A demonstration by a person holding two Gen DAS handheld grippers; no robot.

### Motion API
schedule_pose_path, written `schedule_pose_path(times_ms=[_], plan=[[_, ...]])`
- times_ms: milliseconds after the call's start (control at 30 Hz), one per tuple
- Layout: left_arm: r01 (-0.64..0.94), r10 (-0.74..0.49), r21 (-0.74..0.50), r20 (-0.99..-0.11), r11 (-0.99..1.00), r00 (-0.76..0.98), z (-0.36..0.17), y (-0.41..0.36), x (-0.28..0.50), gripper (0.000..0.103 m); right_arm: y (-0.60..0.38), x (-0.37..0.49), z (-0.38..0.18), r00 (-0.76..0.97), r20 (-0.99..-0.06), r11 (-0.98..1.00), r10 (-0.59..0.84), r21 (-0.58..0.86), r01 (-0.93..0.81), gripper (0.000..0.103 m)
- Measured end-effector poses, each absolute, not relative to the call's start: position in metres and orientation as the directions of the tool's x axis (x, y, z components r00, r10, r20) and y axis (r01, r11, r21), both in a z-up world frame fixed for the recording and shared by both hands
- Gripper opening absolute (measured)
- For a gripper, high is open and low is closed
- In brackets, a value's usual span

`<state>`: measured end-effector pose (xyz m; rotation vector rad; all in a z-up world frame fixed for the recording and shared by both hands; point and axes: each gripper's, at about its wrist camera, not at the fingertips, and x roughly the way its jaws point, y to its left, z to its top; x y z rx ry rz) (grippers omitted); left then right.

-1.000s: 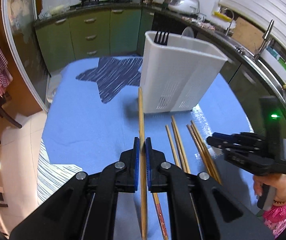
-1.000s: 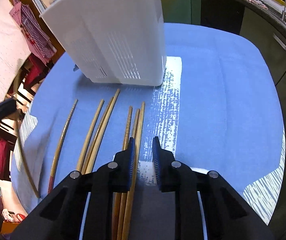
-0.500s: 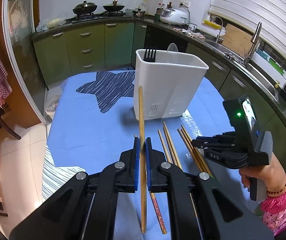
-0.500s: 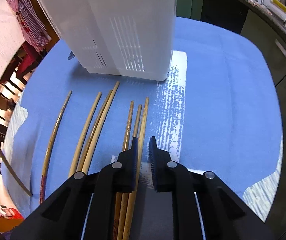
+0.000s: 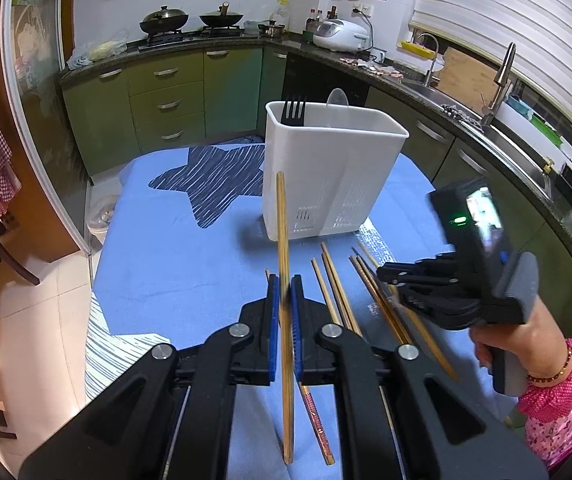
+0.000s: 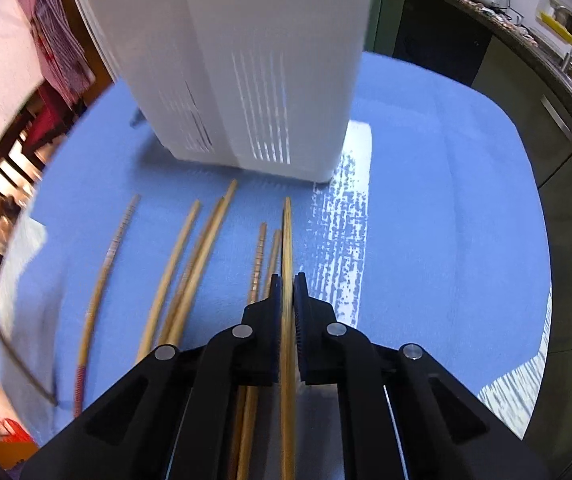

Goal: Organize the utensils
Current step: 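Insert the chopstick into the holder and open the left tool while the right carries its chopstick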

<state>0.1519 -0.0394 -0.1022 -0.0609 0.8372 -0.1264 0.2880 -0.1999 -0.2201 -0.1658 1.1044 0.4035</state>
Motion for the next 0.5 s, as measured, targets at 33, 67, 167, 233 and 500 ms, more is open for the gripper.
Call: schedule_pose_path(times_ms=[33, 67, 167, 233, 500], plan=[[0.091, -0.138, -0.104, -0.736, 0.99, 0.663, -0.102, -0.039, 0.151, 0.006, -0.203, 0.285, -0.214, 0.399, -0.883, 0.916, 0.247, 0.078, -0.394, 0.007], [0.093, -0.14, -0.104, -0.736, 0.99, 0.662, -0.101, -0.039, 0.151, 0.006, -0.206, 0.282, -0.208, 0.412, -0.874, 0.916, 0.258, 0.085, -0.393, 0.007], [0.105, -0.148, -0.104, -0.728, 0.989, 0.67, -0.097, -0.04, 0.147, 0.006, -0.219, 0.266, -0.18, 0.467, -0.83, 0.914, 0.305, 0.118, -0.389, 0.007], [0.113, -0.152, -0.102, -0.721, 0.988, 0.676, -0.095, -0.04, 0.145, 0.006, -0.229, 0.253, -0.159, 0.515, -0.791, 0.913, 0.33, 0.13, -0.386, 0.007], [0.157, -0.179, -0.095, -0.689, 0.983, 0.702, -0.083, -0.044, 0.131, 0.006, -0.257, 0.199, -0.112, 0.595, -0.696, 0.897, 0.401, 0.168, -0.408, 0.007]])
